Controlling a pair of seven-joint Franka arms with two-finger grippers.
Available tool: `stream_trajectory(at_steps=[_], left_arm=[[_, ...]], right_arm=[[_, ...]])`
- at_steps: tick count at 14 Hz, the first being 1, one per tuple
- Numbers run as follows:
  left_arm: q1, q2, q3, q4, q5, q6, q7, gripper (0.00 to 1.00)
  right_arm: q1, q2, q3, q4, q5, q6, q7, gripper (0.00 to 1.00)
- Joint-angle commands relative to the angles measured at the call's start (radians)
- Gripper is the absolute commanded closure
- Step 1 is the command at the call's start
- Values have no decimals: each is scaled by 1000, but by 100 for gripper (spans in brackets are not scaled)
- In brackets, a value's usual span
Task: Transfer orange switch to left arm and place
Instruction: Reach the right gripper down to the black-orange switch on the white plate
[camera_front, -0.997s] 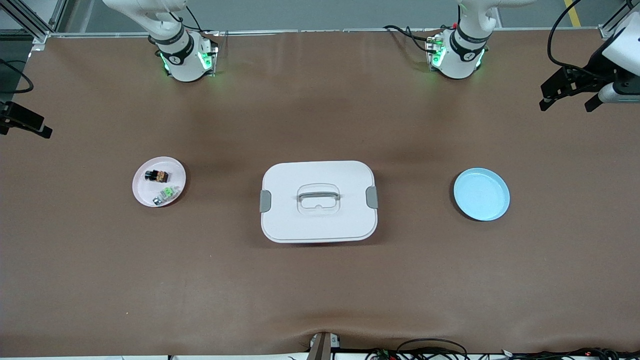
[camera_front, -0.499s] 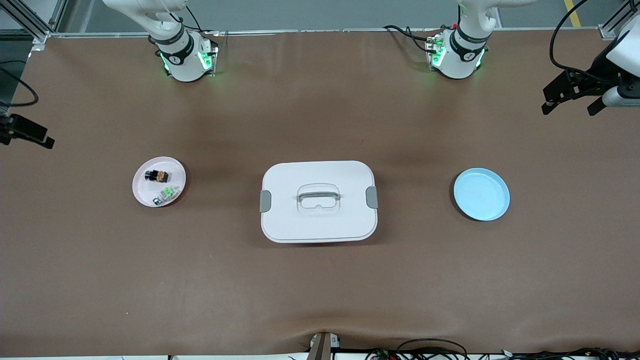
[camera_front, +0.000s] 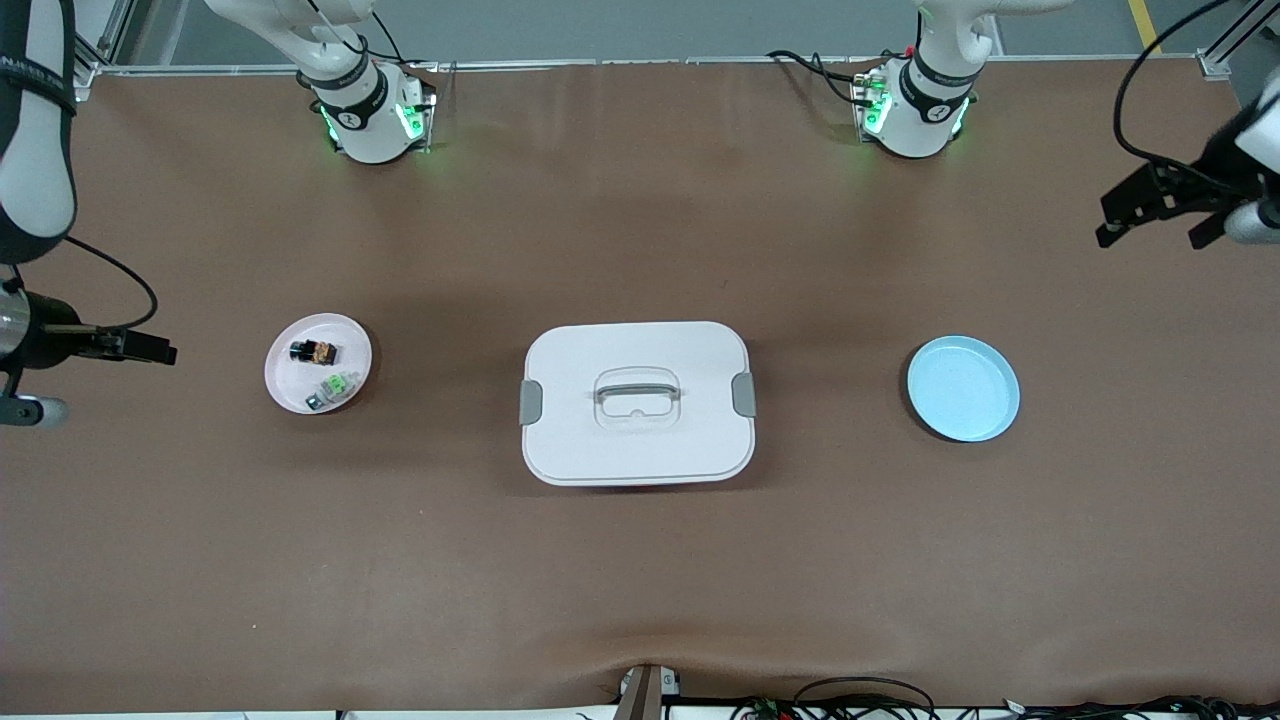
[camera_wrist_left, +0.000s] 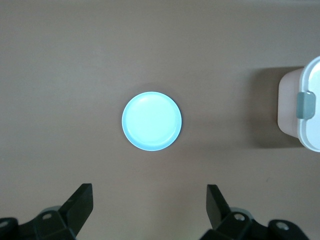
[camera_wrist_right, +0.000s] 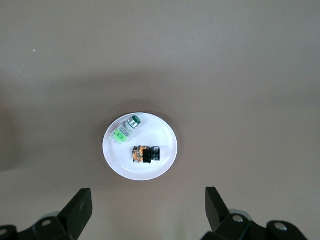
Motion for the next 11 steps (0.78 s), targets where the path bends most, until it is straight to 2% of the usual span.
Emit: stream_trajectory(at_steps=[1,5,11], left_arm=[[-50,53,42,86,14,-48,20,0],[-72,53,42,86,21,-48,19,0],[-60,76,39,94,24,-48,20,0]], right_arm=[[-27,20,6,-35,12,62,-9,0],[-38,-9,6,-249,17,230,-7,0],[-57,-78,6,-515,60,435,-9,0]])
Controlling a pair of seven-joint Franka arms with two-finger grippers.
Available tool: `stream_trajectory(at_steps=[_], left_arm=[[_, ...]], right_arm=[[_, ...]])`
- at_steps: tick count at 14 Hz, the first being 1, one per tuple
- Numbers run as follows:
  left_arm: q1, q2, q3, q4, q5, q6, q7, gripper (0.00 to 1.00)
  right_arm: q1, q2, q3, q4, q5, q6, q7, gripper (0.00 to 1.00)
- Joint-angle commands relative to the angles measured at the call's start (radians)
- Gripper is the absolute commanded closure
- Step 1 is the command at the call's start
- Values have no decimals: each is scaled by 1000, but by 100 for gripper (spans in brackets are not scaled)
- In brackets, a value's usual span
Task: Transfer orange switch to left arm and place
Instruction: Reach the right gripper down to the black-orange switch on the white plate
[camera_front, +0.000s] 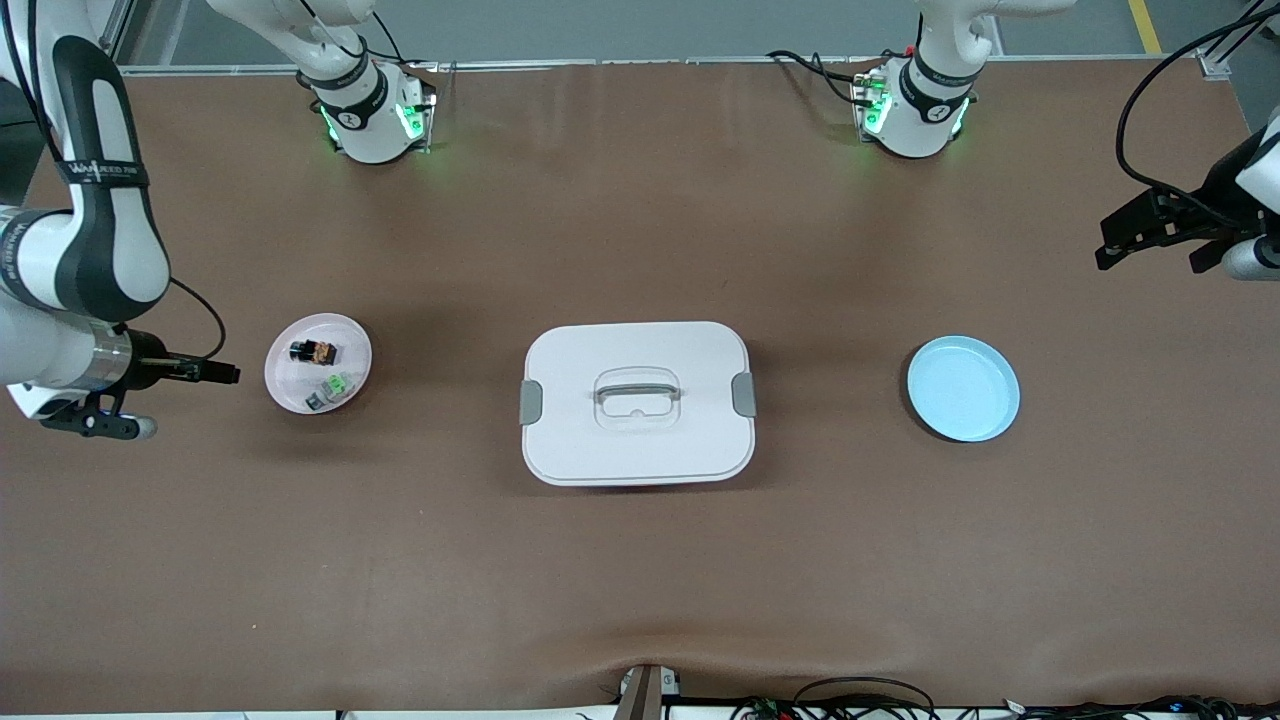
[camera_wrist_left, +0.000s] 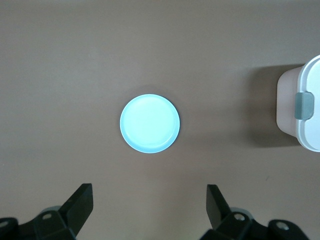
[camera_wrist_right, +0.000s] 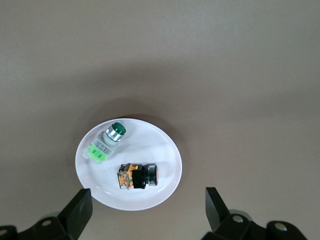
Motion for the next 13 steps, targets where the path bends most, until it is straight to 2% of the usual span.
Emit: stream_trajectory(at_steps=[1,7,11,13], left_arm=[[-4,23,4,32,24,-22,7,0],[-13,44,-7,32,29,-22,4,0],[-16,40,-7,32,26,-23,3,0],[-21,37,-7,33,26,-26,1,0]], right_arm=[[-6,-84,10,-160,16,96,-9,0],[31,-91,10,-391,17,387,-4,0],[45,-82,12,-418,17,429,-1,0],[54,-79,12,-452,17,492,-3,0]])
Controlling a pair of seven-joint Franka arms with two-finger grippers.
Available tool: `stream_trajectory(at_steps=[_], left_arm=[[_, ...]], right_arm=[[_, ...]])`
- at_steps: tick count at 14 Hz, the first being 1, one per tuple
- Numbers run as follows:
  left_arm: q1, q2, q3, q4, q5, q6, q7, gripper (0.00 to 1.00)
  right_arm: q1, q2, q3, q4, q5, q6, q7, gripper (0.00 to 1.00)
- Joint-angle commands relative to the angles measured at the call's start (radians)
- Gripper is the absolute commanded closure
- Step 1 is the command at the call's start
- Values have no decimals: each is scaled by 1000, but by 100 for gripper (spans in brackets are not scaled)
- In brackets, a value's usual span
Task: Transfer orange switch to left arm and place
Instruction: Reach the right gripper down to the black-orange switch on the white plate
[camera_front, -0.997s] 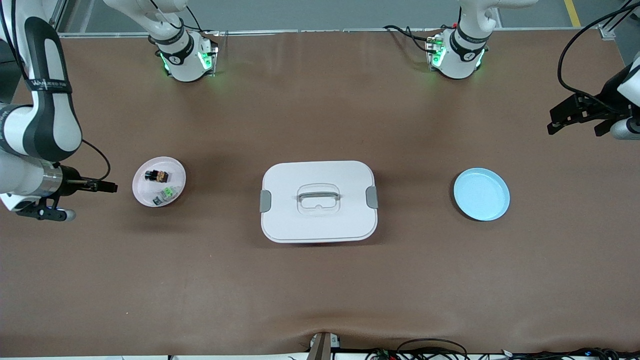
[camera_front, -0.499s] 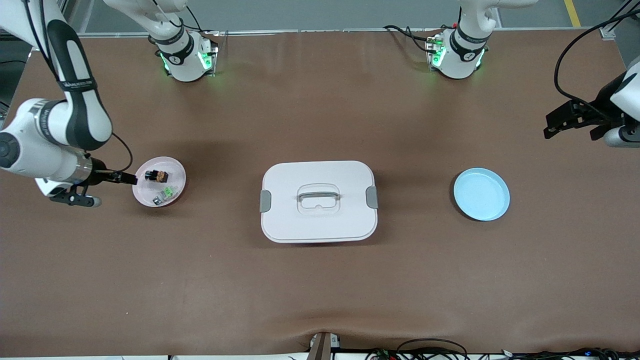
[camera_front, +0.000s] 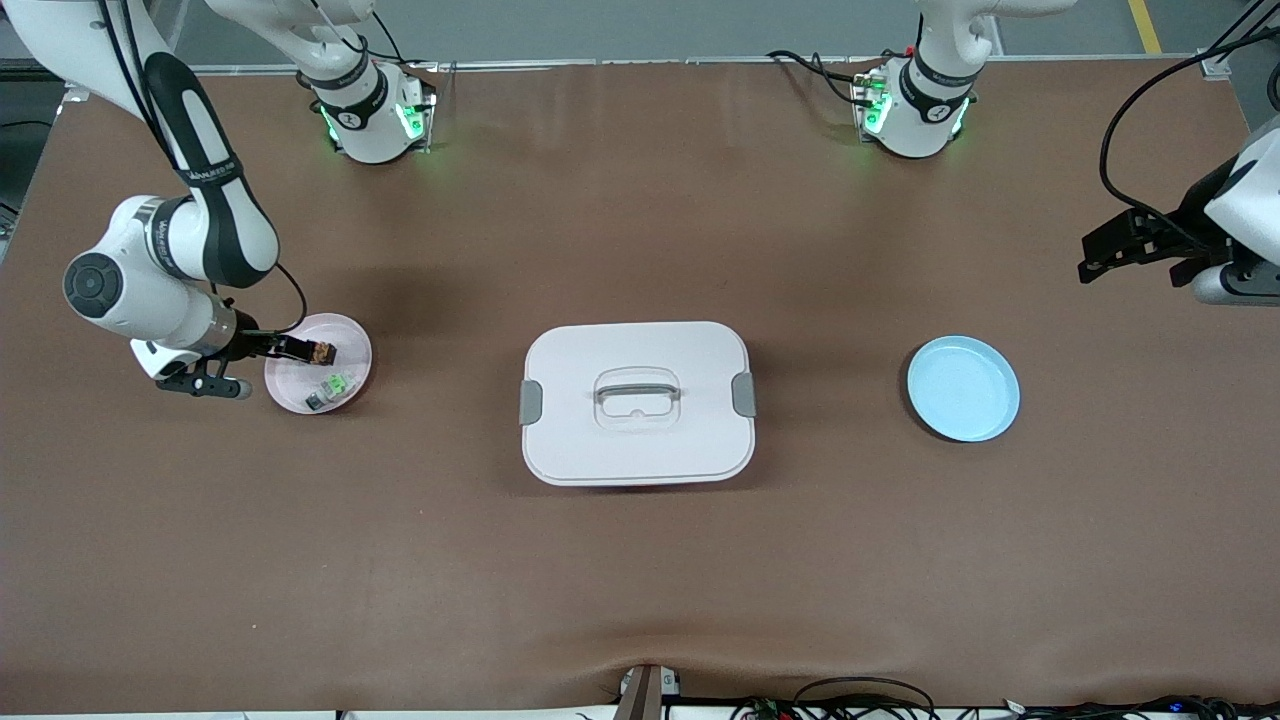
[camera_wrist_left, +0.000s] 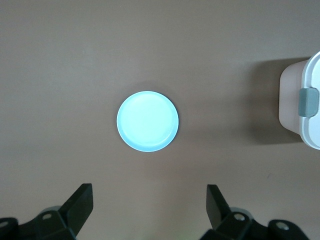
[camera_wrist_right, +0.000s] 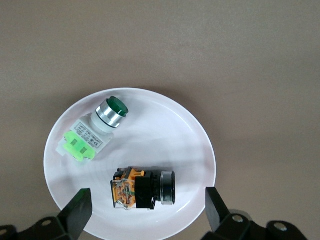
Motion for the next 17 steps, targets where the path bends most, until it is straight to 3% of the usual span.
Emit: stream_trajectory(at_steps=[1,17], left_arm=[[-12,4,-1,28,25,-26,1,0],[-7,-3,-8,28,22,-26,0,0]], right_arm=[[14,-20,-2,-63,14,75,-3,0],[22,81,-2,-114,14,252,-11,0]])
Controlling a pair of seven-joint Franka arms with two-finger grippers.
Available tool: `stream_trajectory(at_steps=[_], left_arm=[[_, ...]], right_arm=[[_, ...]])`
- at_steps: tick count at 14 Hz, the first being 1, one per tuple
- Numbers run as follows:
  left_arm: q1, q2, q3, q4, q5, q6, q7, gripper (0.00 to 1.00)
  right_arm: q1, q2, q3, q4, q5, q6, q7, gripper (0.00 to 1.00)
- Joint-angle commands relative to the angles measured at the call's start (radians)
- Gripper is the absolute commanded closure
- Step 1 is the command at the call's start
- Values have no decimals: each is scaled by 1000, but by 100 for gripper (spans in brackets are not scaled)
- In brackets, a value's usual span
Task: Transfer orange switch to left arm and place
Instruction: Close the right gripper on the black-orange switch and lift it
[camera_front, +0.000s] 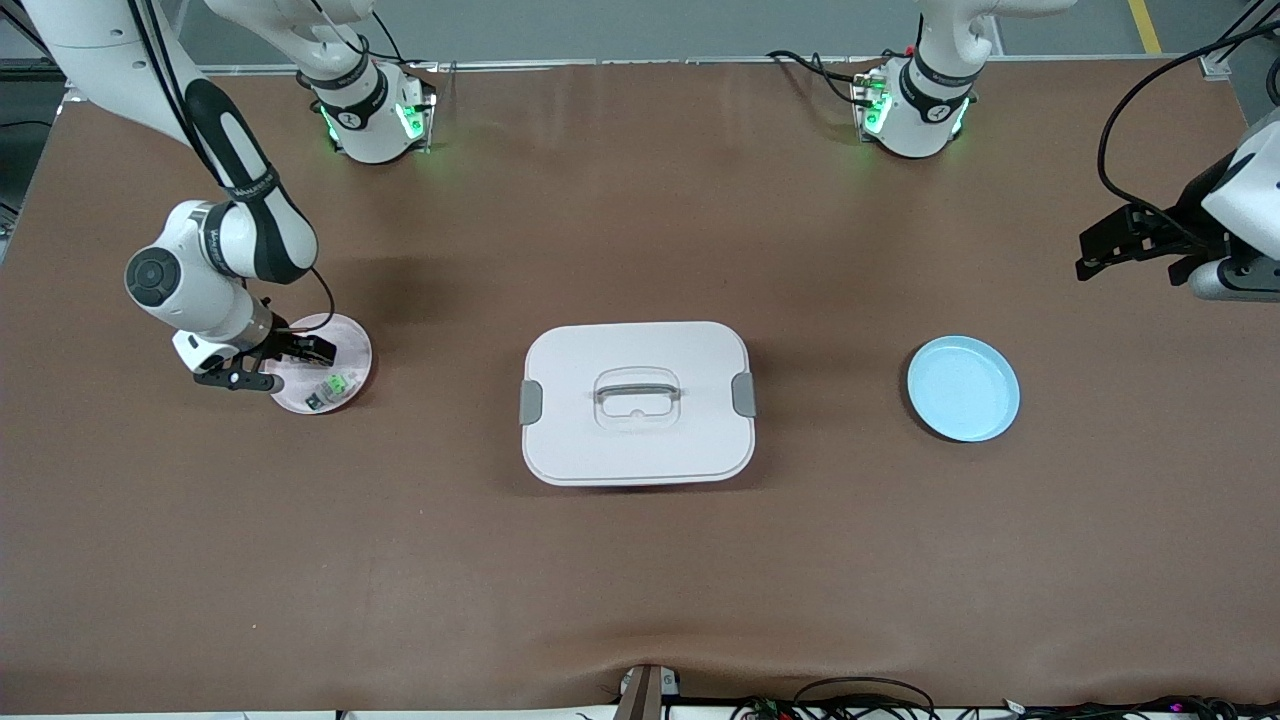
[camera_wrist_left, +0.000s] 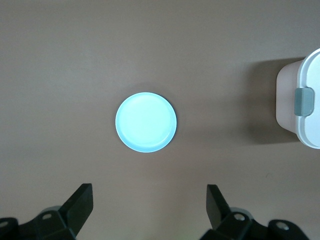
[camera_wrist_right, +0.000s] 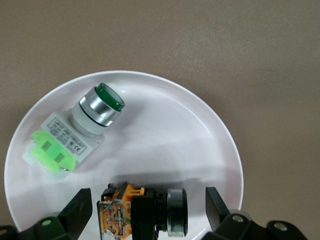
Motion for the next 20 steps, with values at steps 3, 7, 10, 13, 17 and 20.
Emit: stream_trajectory(at_steps=[3,7,10,13,17,20], left_arm=[[-2,-3,-4,16,20,-20,1,0],[-2,-4,-4,18,23,-20,1,0],[3,-6,-2,18,22,-20,6,0],[1,-4,-2,18,23,-20,6,0],[4,-4,-2,18,23,-20,9,0],[7,-3,-2,18,23,-20,7,0]], right_arm=[[4,19,-2,-6,14,18,-11,0],[4,22,-2,-6,12,15,-11,0],[3,22,-2,-6,14,11,-12,61],[-2,22,0,-4,17,0,-1,100],[3,-7,3,34,87,-145,23,100],[4,-47,3,98,254,-334,31,100]])
